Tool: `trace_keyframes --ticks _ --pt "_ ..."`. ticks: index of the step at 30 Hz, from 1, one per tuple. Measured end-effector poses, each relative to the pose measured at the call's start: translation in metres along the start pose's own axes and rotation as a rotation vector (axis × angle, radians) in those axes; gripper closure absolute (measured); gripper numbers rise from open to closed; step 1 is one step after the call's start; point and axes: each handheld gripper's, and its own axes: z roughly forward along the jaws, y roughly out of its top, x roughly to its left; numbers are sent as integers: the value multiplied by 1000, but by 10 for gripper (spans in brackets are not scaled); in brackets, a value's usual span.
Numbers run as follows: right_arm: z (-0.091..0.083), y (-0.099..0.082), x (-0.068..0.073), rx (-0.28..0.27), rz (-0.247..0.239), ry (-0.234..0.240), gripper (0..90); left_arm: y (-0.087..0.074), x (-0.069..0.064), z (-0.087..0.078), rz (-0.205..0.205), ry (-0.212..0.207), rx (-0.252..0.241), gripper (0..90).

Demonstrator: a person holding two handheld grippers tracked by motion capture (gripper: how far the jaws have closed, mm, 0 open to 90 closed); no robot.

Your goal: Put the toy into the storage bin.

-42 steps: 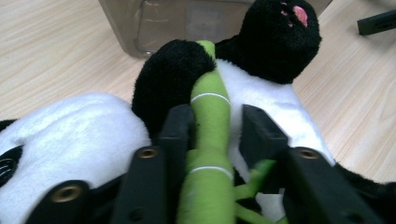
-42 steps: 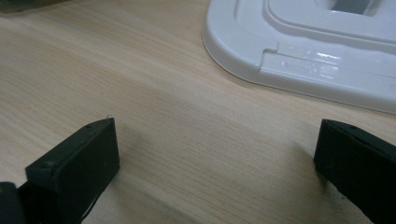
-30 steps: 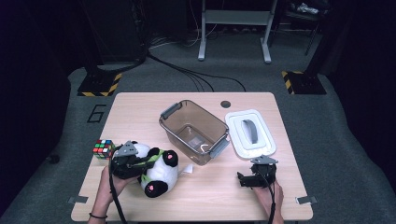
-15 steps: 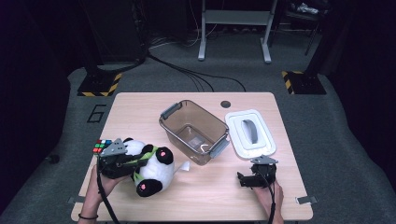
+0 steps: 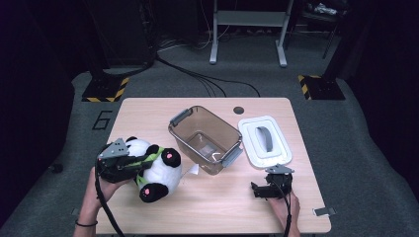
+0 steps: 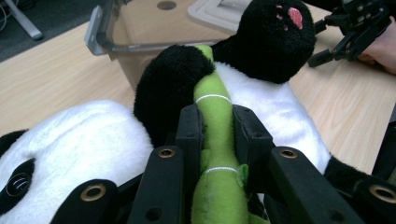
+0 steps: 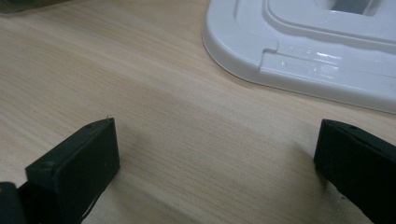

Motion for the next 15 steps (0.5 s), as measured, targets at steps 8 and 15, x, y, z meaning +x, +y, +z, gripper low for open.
trace_keyframes --ticks 8,15 --pt "0 0 0 0 0 0 0 20 0 -9 29 -4 -19 743" --pt "0 0 0 -1 0 0 0 36 2 -15 54 7 -39 744"
